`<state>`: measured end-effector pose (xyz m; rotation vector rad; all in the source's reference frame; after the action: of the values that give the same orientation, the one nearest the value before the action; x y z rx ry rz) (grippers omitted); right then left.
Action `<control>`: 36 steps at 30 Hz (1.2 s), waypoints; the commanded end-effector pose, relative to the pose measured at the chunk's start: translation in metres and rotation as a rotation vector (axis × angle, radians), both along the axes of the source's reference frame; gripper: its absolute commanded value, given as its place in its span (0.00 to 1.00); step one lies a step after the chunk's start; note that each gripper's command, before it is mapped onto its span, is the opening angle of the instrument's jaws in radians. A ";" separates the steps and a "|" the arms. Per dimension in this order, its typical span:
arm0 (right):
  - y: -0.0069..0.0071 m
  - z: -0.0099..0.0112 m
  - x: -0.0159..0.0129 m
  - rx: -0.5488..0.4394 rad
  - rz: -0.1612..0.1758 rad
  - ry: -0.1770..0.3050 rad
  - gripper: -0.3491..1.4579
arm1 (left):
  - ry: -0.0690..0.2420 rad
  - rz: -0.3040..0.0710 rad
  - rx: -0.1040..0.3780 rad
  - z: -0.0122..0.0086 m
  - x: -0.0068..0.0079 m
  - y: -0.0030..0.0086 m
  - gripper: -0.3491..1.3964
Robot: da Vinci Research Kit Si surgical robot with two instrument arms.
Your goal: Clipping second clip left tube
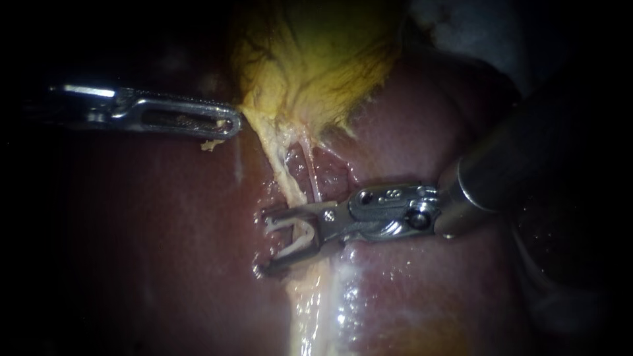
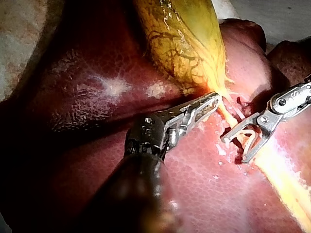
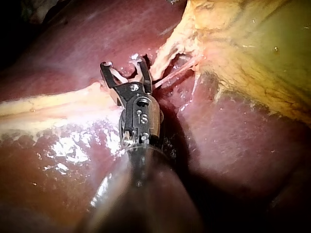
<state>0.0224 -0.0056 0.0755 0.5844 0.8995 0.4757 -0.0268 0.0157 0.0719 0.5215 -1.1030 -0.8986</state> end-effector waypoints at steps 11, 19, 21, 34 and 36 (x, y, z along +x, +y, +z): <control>0.0018 -0.0040 -0.0018 0.052 0.041 0.103 0.46 | -0.001 0.002 0.000 0.0001 0.0004 0.0000 0.00; 0.0021 -0.0040 -0.0046 0.072 0.020 0.122 0.46 | -0.002 0.002 0.001 0.0000 0.0011 0.0003 0.00; 0.0023 -0.0034 -0.0052 0.094 0.025 0.118 0.46 | -0.002 0.003 0.002 0.0000 0.0011 0.0003 0.00; 0.0023 0.0012 -0.0050 0.184 0.032 0.124 0.46 | -0.002 0.003 0.002 -0.0001 0.0012 0.0003 0.00; 0.0022 0.0015 -0.0045 0.200 0.036 0.138 0.46 | -0.002 0.003 0.002 -0.0001 0.0012 0.0003 0.00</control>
<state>0.0182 -0.0034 0.0771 0.8086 1.0145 0.5623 -0.0256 0.0160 0.0719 0.5253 -1.1032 -0.8965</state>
